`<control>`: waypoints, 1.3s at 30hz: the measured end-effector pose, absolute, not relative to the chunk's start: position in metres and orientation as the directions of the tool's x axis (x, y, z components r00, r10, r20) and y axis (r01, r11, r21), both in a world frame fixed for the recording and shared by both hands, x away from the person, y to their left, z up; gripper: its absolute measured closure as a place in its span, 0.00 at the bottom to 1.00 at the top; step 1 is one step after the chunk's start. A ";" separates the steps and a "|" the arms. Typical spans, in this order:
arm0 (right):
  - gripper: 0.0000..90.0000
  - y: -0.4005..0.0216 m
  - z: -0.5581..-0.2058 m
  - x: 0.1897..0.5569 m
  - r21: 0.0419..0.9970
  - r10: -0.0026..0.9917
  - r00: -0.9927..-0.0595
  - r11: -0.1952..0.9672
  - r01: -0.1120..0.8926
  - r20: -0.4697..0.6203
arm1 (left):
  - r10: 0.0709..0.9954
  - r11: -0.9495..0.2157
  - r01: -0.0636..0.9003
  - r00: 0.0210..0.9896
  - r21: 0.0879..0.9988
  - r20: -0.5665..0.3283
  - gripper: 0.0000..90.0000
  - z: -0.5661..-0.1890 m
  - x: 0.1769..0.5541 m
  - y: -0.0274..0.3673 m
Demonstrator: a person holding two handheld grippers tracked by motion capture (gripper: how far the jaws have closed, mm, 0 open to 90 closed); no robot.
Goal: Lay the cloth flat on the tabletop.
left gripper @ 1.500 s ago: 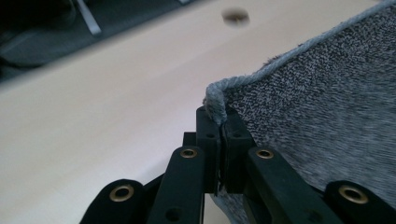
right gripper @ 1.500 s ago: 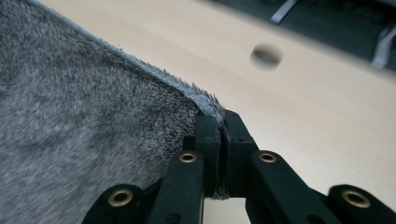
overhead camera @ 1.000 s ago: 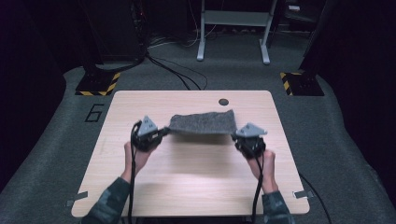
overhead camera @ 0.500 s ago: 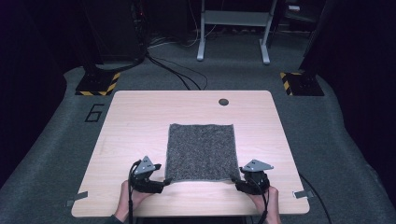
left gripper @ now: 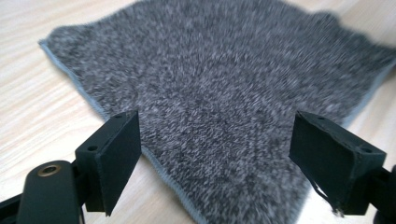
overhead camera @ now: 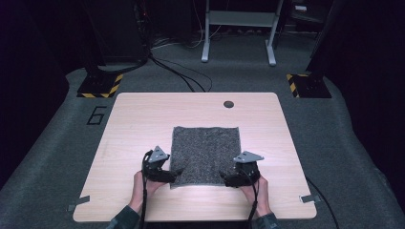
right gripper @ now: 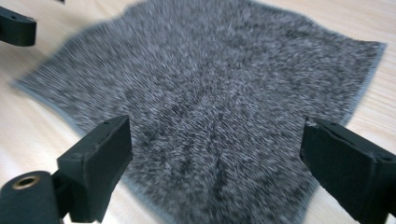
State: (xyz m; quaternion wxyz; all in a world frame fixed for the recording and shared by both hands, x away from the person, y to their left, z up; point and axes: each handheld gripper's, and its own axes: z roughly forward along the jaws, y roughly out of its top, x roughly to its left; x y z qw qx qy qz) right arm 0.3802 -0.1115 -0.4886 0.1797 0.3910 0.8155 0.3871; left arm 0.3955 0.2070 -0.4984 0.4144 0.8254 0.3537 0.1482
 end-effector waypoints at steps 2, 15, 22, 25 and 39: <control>0.09 -0.106 -0.494 0.383 0.757 0.775 -0.632 0.414 0.506 -0.001 | 0.714 -0.437 0.468 0.700 0.768 -0.021 0.17 -0.504 0.397 0.203; 0.09 -0.109 -0.517 0.381 0.695 0.795 -0.606 0.449 0.562 -0.023 | 0.715 -0.532 0.479 0.696 0.699 0.067 0.15 -0.522 0.392 0.198; 0.11 -0.111 -0.524 0.373 0.693 0.793 -0.609 0.440 0.572 -0.001 | 0.717 -0.523 0.483 0.695 0.703 0.056 0.15 -0.523 0.388 0.202; 0.11 -0.111 -0.525 0.369 0.697 0.795 -0.607 0.435 0.570 0.001 | 0.719 -0.519 0.485 0.693 0.704 0.052 0.15 -0.523 0.384 0.204; 0.11 -0.112 -0.525 0.358 0.699 0.790 -0.614 0.436 0.566 0.004 | 0.718 -0.502 0.489 0.696 0.714 0.028 0.15 -0.526 0.369 0.212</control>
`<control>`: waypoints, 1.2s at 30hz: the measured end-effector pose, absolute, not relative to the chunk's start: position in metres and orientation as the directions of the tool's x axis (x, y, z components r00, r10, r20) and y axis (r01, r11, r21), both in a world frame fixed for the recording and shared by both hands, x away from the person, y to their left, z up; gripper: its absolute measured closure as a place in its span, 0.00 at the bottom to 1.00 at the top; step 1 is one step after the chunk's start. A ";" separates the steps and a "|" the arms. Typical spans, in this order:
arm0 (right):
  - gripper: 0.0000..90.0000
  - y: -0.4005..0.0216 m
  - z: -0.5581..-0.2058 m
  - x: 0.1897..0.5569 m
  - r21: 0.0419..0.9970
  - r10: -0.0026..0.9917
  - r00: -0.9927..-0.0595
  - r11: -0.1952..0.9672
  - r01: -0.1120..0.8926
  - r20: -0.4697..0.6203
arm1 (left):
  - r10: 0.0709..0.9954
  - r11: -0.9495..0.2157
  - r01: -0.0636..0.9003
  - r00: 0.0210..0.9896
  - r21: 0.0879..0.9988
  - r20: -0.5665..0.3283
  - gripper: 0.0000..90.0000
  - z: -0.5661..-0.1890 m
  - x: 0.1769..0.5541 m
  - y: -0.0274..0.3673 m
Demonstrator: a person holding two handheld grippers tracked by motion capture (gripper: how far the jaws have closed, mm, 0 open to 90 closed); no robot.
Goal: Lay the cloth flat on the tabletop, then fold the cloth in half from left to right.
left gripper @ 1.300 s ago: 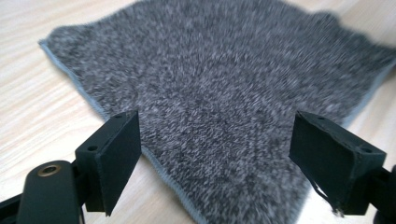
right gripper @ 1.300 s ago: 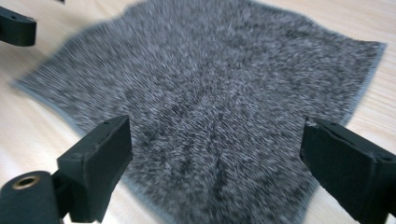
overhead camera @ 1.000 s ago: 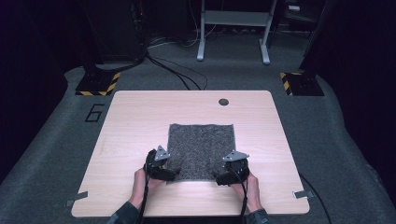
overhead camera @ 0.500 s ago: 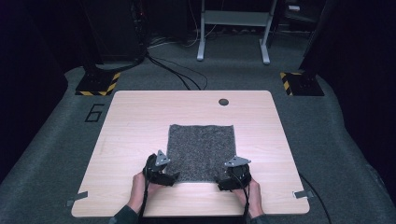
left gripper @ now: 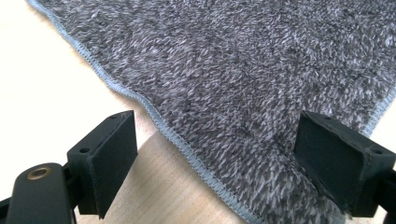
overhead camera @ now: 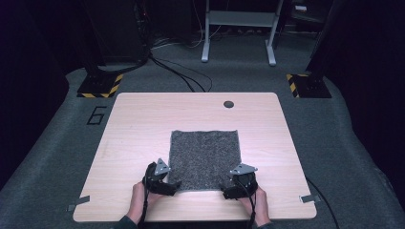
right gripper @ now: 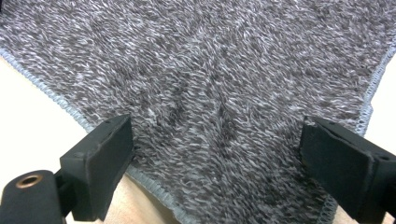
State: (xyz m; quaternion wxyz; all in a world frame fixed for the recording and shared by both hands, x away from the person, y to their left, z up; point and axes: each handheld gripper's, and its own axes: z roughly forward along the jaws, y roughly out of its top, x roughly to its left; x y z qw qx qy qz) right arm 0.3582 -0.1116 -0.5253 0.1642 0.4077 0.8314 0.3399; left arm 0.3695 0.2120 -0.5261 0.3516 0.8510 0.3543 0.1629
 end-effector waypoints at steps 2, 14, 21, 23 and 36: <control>0.11 -0.111 -0.525 0.357 0.699 0.791 -0.611 0.434 0.568 0.005 | 0.717 -0.499 0.491 0.697 0.714 0.022 0.15 -0.526 0.369 0.213; 0.12 -0.108 -0.508 0.349 0.762 0.771 -0.637 0.406 0.505 0.012 | 0.755 -0.432 0.505 0.656 0.748 -0.007 0.09 -0.503 0.383 0.227; 0.13 -0.087 -0.497 0.350 0.776 0.740 -0.673 0.419 0.471 0.009 | 0.780 -0.385 0.520 0.625 0.763 -0.032 0.08 -0.489 0.408 0.237; 0.13 -0.078 -0.495 0.351 0.782 0.729 -0.685 0.421 0.460 0.011 | 0.782 -0.371 0.532 0.621 0.761 -0.053 0.08 -0.488 0.415 0.239; 0.14 -0.019 -0.494 0.346 0.782 0.640 -0.768 0.482 0.396 -0.006 | 0.814 -0.331 0.565 0.576 0.756 -0.074 0.09 -0.484 0.461 0.243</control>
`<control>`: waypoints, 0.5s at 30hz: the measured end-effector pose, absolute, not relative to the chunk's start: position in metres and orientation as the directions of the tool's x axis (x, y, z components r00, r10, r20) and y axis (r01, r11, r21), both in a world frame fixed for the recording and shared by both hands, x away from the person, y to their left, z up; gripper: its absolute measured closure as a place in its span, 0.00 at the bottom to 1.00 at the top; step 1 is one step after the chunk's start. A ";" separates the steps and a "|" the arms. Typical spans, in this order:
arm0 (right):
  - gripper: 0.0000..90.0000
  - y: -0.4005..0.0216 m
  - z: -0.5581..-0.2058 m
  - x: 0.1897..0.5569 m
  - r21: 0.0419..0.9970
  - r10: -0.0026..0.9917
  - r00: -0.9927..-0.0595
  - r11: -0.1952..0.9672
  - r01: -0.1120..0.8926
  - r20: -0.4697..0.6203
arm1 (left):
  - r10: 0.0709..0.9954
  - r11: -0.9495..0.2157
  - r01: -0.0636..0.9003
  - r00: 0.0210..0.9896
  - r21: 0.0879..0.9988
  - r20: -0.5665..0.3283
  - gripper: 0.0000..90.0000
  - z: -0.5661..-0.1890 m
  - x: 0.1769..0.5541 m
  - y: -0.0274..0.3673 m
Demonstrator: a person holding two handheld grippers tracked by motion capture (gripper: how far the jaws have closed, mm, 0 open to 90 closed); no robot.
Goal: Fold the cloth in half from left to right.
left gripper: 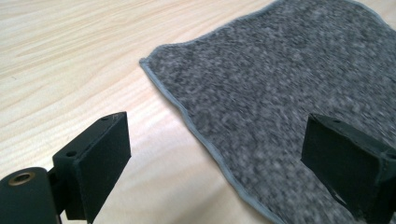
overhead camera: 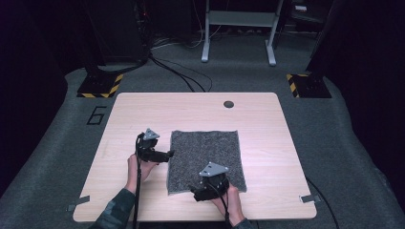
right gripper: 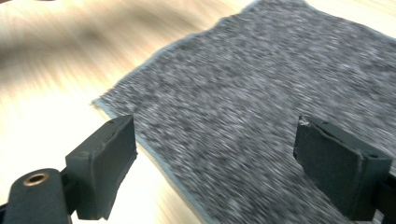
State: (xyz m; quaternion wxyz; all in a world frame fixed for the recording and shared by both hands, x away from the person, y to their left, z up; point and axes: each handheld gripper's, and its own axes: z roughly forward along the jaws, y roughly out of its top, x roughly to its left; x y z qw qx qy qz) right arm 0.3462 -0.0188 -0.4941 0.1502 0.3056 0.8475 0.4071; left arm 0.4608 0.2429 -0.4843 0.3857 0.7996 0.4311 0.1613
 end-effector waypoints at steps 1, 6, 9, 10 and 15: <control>0.14 -0.012 -0.495 0.345 0.780 0.639 -0.770 0.481 0.401 0.001 | 0.816 -0.318 0.566 0.572 0.760 -0.085 0.09 -0.485 0.464 0.243; 0.15 0.000 -0.495 0.344 0.780 0.621 -0.784 0.490 0.390 0.002 | 0.821 -0.309 0.588 0.561 0.748 -0.102 0.09 -0.487 0.480 0.243; 0.16 0.012 -0.497 0.344 0.775 0.612 -0.791 0.500 0.386 -0.001 | 0.827 -0.292 0.590 0.551 0.753 -0.112 0.10 -0.488 0.491 0.240; 0.17 0.017 -0.498 0.344 0.769 0.611 -0.792 0.507 0.388 -0.003 | 0.832 -0.277 0.595 0.541 0.754 -0.122 0.10 -0.488 0.494 0.239; 0.22 0.036 -0.502 0.342 0.760 0.588 -0.809 0.528 0.380 -0.004 | 0.838 -0.293 0.604 0.535 0.741 -0.105 0.12 -0.492 0.511 0.232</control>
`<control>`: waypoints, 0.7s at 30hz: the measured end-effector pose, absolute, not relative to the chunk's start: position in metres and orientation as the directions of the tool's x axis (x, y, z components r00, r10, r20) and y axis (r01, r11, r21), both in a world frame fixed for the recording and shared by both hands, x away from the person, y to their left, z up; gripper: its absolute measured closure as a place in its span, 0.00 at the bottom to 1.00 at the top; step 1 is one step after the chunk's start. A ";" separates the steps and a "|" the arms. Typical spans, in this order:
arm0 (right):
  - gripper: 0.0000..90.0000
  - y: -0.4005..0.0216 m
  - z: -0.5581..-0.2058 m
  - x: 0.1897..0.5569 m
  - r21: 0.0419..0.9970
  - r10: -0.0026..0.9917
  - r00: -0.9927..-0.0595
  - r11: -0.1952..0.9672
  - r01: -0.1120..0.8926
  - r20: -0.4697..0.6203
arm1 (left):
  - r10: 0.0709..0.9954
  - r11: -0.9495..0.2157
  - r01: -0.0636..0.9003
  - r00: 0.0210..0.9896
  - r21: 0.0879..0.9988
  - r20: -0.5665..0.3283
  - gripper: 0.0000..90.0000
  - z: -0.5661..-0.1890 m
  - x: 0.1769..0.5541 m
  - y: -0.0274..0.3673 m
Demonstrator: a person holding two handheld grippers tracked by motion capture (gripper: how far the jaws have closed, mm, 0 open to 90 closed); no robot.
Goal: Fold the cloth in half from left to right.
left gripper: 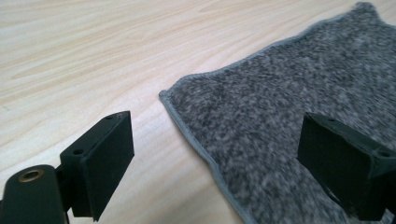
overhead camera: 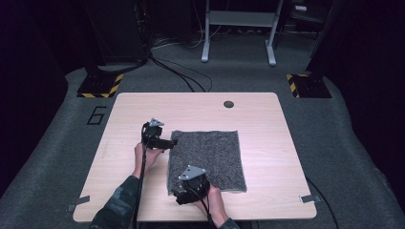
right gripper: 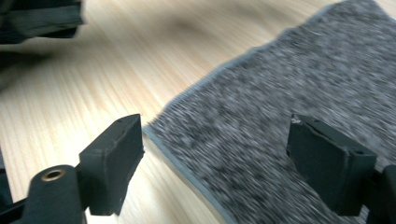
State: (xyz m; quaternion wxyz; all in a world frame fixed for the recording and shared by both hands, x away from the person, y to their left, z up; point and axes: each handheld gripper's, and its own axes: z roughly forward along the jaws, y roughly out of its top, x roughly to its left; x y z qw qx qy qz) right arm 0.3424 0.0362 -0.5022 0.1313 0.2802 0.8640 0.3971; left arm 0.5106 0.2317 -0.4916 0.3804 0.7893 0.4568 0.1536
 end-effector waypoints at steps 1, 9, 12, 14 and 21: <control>0.23 0.040 -0.503 0.342 0.761 0.583 -0.812 0.532 0.373 -0.010 | 0.843 -0.292 0.595 0.531 0.749 -0.093 0.13 -0.494 0.514 0.230; 0.38 0.064 -0.510 0.342 0.746 0.554 -0.832 0.566 0.350 -0.031 | 0.870 -0.256 0.624 0.482 0.738 -0.106 0.22 -0.508 0.532 0.225; 0.43 0.069 -0.515 0.343 0.733 0.559 -0.829 0.575 0.362 -0.029 | 0.874 -0.267 0.626 0.478 0.732 -0.090 0.27 -0.511 0.534 0.222; 0.46 0.072 -0.517 0.343 0.731 0.568 -0.822 0.574 0.370 -0.030 | 0.873 -0.271 0.628 0.480 0.729 -0.089 0.31 -0.513 0.535 0.220; 0.56 0.077 -0.520 0.343 0.722 0.566 -0.823 0.591 0.360 -0.052 | 0.876 -0.291 0.627 0.478 0.723 -0.062 0.41 -0.519 0.537 0.214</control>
